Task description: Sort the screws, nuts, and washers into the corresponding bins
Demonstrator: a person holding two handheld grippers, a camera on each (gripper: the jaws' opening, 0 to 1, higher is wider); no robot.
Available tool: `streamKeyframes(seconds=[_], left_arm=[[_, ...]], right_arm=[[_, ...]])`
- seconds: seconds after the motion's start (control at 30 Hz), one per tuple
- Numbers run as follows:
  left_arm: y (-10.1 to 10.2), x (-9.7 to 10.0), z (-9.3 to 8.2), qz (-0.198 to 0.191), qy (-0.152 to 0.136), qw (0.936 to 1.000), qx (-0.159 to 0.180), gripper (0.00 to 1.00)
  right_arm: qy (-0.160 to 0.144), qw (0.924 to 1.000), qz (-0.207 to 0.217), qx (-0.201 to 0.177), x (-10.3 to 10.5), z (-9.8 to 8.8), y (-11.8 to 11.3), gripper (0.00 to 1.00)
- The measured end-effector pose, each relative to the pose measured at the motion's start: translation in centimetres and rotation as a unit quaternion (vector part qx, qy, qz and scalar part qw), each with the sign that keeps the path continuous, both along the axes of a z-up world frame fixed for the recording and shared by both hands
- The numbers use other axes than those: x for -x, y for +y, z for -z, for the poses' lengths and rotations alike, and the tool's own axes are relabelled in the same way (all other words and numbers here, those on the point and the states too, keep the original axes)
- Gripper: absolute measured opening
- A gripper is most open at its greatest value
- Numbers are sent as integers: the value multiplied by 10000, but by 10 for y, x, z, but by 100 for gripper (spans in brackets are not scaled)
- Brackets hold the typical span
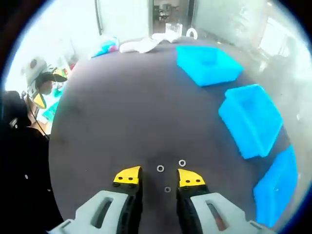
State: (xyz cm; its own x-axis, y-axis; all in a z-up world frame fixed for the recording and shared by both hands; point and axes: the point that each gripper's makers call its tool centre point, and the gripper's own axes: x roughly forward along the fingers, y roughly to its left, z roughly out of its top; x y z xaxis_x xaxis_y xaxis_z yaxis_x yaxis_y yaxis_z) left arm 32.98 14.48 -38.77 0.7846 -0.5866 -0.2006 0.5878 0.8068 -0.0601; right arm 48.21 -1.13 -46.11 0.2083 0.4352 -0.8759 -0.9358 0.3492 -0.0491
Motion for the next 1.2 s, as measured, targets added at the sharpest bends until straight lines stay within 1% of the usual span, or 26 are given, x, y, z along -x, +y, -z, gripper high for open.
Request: streamKeyframes(seconds=[0.17, 0.3, 0.57, 0.77, 0.97, 1.03, 1.2], left_arm=[[1, 0, 1, 0, 15, 10000, 15, 40], [3, -1, 3, -6, 31, 10000, 19, 40], [6, -1, 5, -43, 49, 10000, 50, 40], [3, -1, 6, -26, 76, 10000, 48, 40], [1, 0, 5, -11, 82, 10000, 32, 40], [1, 0, 4, -20, 77, 10000, 39, 39], [0, 0, 3, -21, 75, 10000, 46, 39]], right_arm=[[69, 10000, 36, 31, -4, 2, 1, 18], [155, 9997, 63, 149, -6, 6, 0, 14], [290, 9994, 102, 141, -5, 8, 0, 13], [121, 9996, -33, 238, -1, 8, 2, 11], [126, 9995, 4, 274, 0, 7, 2, 8], [138, 9995, -46, 280, 3, 7, 3, 1], [133, 9994, -81, 294, 3, 8, 3, 1]])
